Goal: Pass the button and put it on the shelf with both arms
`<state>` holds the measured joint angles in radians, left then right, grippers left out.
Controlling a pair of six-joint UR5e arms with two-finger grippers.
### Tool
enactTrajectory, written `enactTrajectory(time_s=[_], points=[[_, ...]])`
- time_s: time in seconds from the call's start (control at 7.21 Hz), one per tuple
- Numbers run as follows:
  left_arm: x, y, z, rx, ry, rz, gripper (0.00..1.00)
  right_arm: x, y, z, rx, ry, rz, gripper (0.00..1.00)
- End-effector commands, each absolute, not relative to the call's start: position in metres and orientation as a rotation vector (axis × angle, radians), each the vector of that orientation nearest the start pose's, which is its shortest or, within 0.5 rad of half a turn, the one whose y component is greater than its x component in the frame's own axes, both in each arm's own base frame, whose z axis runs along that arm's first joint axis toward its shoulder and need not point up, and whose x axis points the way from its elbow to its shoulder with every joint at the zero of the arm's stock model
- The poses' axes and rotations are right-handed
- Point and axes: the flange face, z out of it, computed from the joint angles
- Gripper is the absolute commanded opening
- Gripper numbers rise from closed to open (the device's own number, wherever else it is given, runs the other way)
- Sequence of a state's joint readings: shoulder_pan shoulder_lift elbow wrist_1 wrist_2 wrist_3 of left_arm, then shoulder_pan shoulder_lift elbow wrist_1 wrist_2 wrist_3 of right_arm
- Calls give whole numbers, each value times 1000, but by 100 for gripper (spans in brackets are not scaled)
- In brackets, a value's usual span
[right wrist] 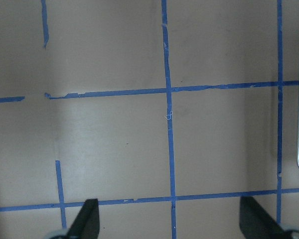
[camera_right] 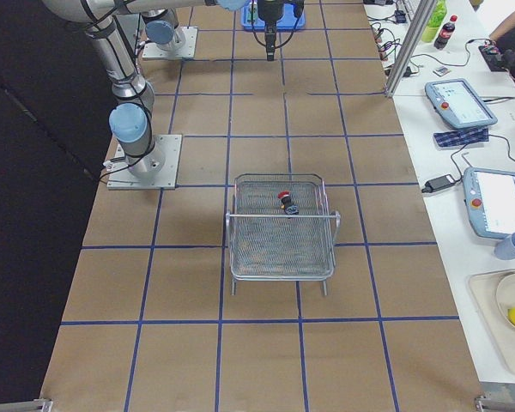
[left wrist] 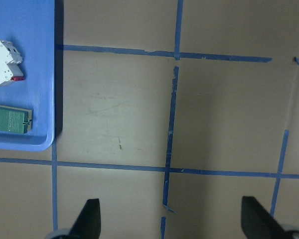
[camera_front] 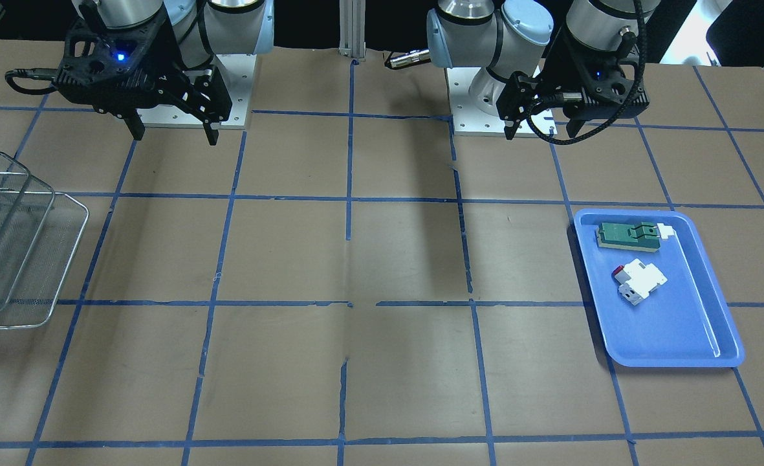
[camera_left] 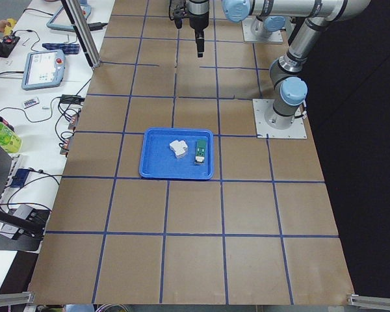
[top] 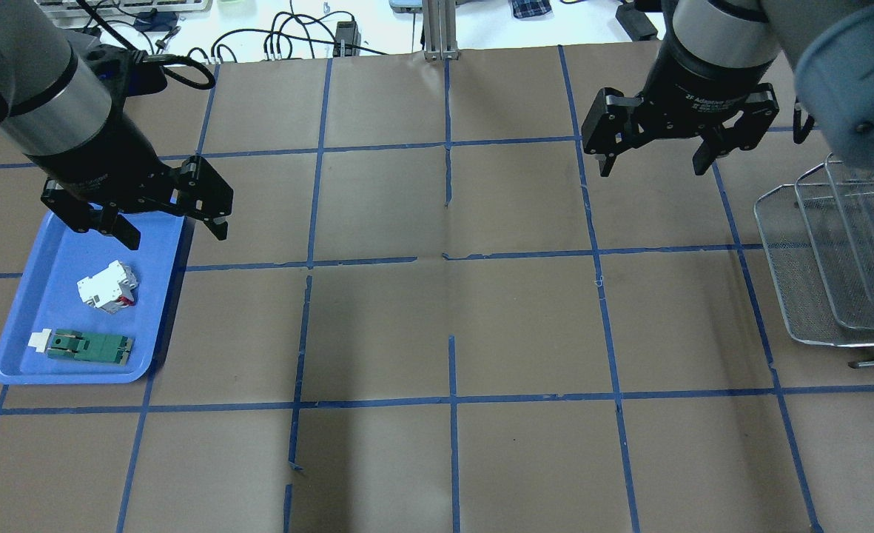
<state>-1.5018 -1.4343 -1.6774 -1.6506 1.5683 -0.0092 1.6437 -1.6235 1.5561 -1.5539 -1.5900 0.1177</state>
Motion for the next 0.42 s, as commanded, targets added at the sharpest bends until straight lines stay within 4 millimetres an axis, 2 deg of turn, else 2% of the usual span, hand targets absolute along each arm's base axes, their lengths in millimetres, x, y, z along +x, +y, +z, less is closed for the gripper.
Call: enactTrajectory(time_s=[0.0, 0.28], points=[[-103, -437, 491, -123, 3138, 77, 100, 166, -462, 520, 73, 3151, -87, 100], [-103, -437, 492, -123, 3140, 75, 100, 166, -462, 520, 71, 3153, -87, 100]])
